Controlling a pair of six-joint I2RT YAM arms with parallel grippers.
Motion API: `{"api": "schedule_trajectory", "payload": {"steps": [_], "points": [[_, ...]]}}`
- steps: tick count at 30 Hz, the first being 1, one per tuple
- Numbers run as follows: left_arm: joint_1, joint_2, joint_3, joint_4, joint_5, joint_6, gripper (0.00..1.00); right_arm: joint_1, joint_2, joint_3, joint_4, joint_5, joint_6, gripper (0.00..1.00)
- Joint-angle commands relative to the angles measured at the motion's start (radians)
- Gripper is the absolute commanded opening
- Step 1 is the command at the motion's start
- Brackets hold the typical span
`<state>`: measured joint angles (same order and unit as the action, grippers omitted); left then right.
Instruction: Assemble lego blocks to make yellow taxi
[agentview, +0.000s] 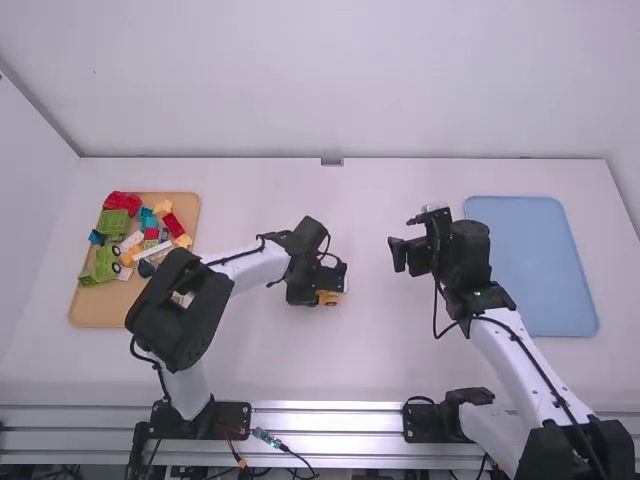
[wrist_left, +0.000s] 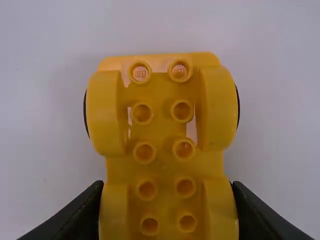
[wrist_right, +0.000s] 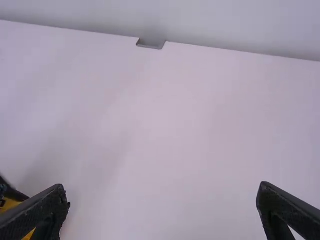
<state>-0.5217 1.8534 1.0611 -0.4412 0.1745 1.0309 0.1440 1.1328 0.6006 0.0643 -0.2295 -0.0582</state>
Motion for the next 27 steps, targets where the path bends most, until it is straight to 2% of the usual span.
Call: {"api": "schedule_trajectory", "payload": {"steps": [1, 7, 11, 15, 16, 19, 24, 27], "points": [[0.005, 0.005, 0.001, 0.009, 0.016, 0.011, 0.99, 0.0, -0.018, -0.006, 0.0, -0.006, 0.001, 0.99], [0.001, 0.004, 0.024, 0.006, -0.062, -0.014, 0.99, 0.0, -0.018, -0.006, 0.003, -0.006, 0.0, 0.99], [0.014, -0.017, 0.109, -0.119, -0.085, -0.021, 0.99, 0.0, -0.018, -0.006, 0.018, -0.006, 0.001, 0.99], [0.071, -0.095, 0.278, -0.376, -0.058, -0.006, 0.99, 0.002, -0.018, -0.005, 0.036, -0.006, 0.001, 0.99], [0.071, -0.095, 0.278, -0.376, -0.058, -0.006, 0.99, 0.002, -0.018, -0.005, 0.036, -0.006, 0.001, 0.99], [0.182, -0.172, 0.349, -0.432, -0.017, -0.034, 0.99, 0.001, -0.018, -0.005, 0.05, -0.006, 0.001, 0.99], [0.401, -0.214, 0.354, -0.301, -0.006, -0.407, 0.99, 0.001, -0.018, -0.005, 0.065, -0.006, 0.005, 0.99], [0.524, -0.213, 0.352, -0.279, -0.043, -0.6, 0.99, 0.0, -0.018, -0.005, 0.072, -0.01, 0.005, 0.99]]}}
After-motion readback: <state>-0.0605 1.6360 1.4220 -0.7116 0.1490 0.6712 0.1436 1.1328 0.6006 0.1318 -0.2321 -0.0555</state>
